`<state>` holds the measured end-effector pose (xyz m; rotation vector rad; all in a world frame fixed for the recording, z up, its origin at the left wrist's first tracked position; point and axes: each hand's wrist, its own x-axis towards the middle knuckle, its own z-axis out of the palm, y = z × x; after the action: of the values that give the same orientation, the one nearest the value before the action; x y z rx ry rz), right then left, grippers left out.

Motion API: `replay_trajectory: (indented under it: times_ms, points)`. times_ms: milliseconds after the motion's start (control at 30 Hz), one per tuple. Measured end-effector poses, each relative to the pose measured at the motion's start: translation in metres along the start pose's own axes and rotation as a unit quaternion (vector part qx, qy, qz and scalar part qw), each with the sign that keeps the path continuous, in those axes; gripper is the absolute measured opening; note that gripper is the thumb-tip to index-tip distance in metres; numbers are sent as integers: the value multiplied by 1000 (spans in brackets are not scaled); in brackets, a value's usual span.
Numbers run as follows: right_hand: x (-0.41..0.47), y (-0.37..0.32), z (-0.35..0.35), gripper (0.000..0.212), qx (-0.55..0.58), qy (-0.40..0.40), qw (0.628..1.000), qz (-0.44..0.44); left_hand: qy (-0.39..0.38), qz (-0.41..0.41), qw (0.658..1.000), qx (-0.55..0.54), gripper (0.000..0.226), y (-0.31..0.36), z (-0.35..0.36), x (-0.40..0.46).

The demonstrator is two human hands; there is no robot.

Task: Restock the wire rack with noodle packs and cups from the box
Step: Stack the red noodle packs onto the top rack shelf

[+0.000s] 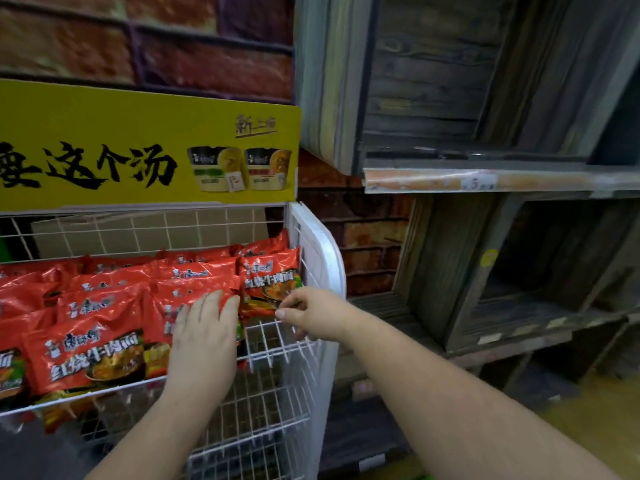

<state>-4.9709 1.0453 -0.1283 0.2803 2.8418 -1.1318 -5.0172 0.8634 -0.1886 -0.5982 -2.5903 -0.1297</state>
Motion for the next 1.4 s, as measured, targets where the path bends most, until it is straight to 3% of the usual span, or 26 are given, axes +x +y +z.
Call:
replay_trajectory:
  times_ms: [167,267,633,867,1033,1200,1267,1400]
  points:
    - [-48,46,-46,16,27,-5,999,-17,8,21,999,-32,56,77,-19,-22]
    - [-69,82,-68,20,29,-15,999,-5,-17,30,999,-40,50,121,-23,-33]
    - [-84,235,-80,23,102,-45,980,167,-138,26,970,-197,28,228,28,-58]
    - [-59,363,-16,36,-45,-98,963,247,-217,19,945,-245,28,264,152,-91]
    - [-47,487,35,36,-172,-187,931,261,-301,-70,914,-261,27,307,264,-149]
    - [-48,634,107,26,-161,-266,900,306,-377,-166,877,-249,27,366,379,-225]
    - [-51,668,131,20,-133,-253,904,317,-409,-173,865,-235,29,385,413,-246]
    - [-63,709,177,49,-120,-285,898,314,-448,-206,842,-219,28,421,462,-282]
